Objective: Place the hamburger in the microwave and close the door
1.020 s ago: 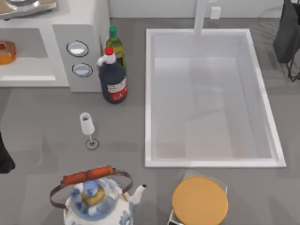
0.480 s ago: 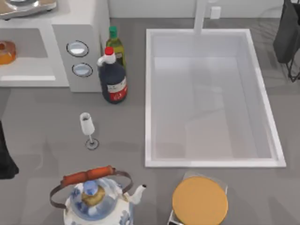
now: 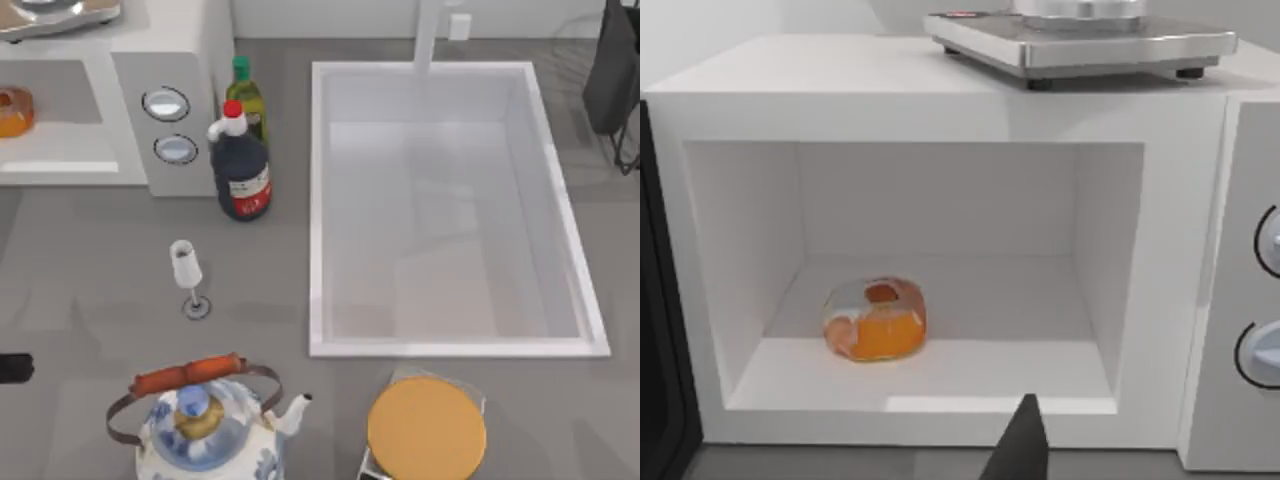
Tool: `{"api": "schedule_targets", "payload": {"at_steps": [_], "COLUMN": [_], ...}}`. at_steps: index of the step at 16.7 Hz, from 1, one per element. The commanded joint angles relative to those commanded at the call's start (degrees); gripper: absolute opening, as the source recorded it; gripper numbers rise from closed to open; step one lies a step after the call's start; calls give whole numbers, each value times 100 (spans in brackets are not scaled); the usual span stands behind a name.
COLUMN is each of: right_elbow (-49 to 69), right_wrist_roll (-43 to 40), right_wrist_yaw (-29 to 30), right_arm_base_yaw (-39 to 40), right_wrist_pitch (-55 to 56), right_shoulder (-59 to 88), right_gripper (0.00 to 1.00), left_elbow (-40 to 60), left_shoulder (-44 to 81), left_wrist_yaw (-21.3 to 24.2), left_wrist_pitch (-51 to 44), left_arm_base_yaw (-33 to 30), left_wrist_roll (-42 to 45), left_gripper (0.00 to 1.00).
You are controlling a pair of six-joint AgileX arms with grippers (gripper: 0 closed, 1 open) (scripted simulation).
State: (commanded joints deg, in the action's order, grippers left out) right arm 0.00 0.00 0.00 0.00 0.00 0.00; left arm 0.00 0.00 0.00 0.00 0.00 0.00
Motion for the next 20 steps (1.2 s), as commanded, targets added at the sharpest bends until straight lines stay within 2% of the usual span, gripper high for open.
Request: {"api": "schedule_targets", "payload": {"at_steps": [4, 5, 14, 20], "right_elbow": [0, 0, 0, 0], "right_wrist_roll": [0, 0, 0, 0], "right_wrist_yaw": [0, 0, 0, 0], "right_arm_base_yaw": [0, 0, 0, 0], "right_wrist_pitch": [0, 0, 0, 0], "right_shoulder": [0, 0, 0, 0], "right_gripper": [100, 100, 100, 100], "left_elbow": [0, 0, 3, 212], "left_shoulder": [0, 0, 19, 949], "left_wrist_yaw": [0, 0, 14, 756], "left_wrist_pitch": [0, 0, 15, 815], "left_arm_base_yaw": [0, 0, 13, 756], "left_wrist_roll": [0, 0, 1, 14], "left_gripper": [2, 0, 0, 0]}}
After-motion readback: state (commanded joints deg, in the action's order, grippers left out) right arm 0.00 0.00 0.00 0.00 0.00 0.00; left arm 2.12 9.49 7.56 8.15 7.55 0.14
